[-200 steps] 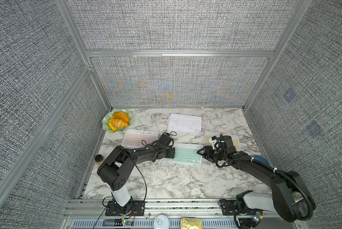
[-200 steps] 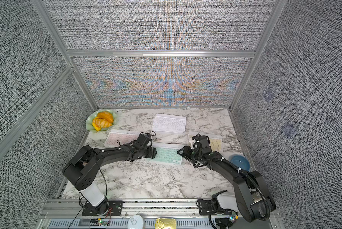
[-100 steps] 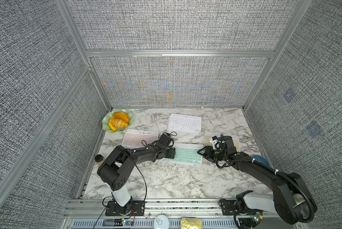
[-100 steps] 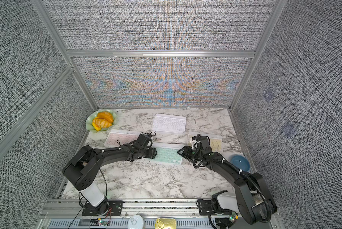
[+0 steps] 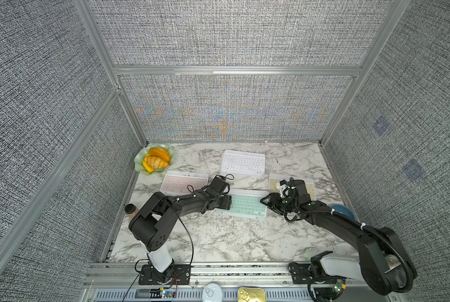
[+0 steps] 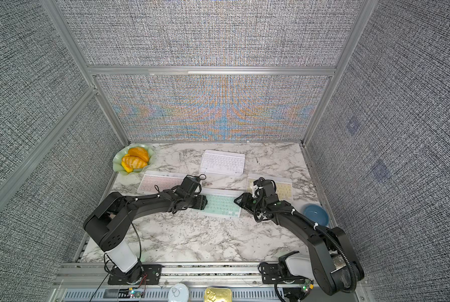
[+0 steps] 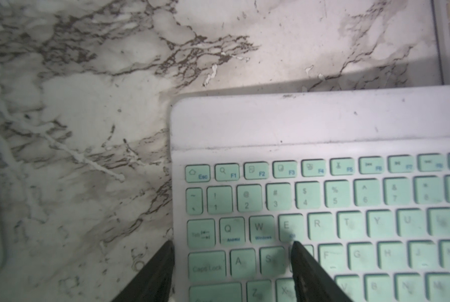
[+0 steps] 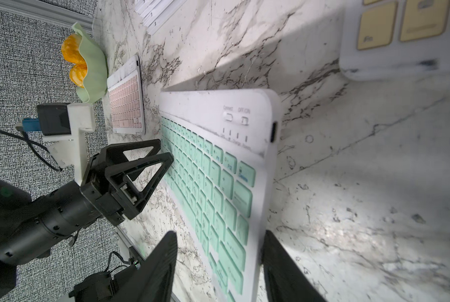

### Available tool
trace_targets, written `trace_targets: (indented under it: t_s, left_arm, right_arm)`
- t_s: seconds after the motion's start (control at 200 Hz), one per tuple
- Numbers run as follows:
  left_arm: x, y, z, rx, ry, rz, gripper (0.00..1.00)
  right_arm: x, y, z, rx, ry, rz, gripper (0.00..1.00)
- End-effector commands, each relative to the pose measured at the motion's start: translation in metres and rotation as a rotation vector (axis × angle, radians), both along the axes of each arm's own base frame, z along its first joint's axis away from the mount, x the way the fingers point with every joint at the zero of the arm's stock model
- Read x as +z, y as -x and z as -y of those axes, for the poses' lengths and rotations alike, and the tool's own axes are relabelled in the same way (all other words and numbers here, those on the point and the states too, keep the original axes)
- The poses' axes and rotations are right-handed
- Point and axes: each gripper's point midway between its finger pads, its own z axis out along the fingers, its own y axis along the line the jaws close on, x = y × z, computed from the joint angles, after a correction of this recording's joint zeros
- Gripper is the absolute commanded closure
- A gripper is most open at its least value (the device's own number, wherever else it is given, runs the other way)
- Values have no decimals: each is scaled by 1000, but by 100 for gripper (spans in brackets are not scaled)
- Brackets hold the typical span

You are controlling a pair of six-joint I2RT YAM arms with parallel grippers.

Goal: Stack the numeric keypads
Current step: Pick up the numeric keypad from the center of the board.

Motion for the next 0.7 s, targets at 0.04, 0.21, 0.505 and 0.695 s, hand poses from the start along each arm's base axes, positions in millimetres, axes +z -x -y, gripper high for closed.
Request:
trace_targets:
  t_s: [0.04, 0.21, 0.505, 0.695]
  left_arm:
    - [-9, 85, 35, -205, 188, -369, 31]
    - [-13, 88, 37, -211, 183, -379, 31]
    - [-23, 83, 25, -134, 120, -377, 31]
    - [-35, 76, 12, -50, 53, -382, 31]
  right_arm:
    - [38, 0, -32, 128, -171, 101, 46]
    - [36, 0, -32, 122, -172, 100, 46]
    - [20, 6, -18, 118, -40, 43, 47]
    - [-6, 14, 5, 99, 138, -67, 45]
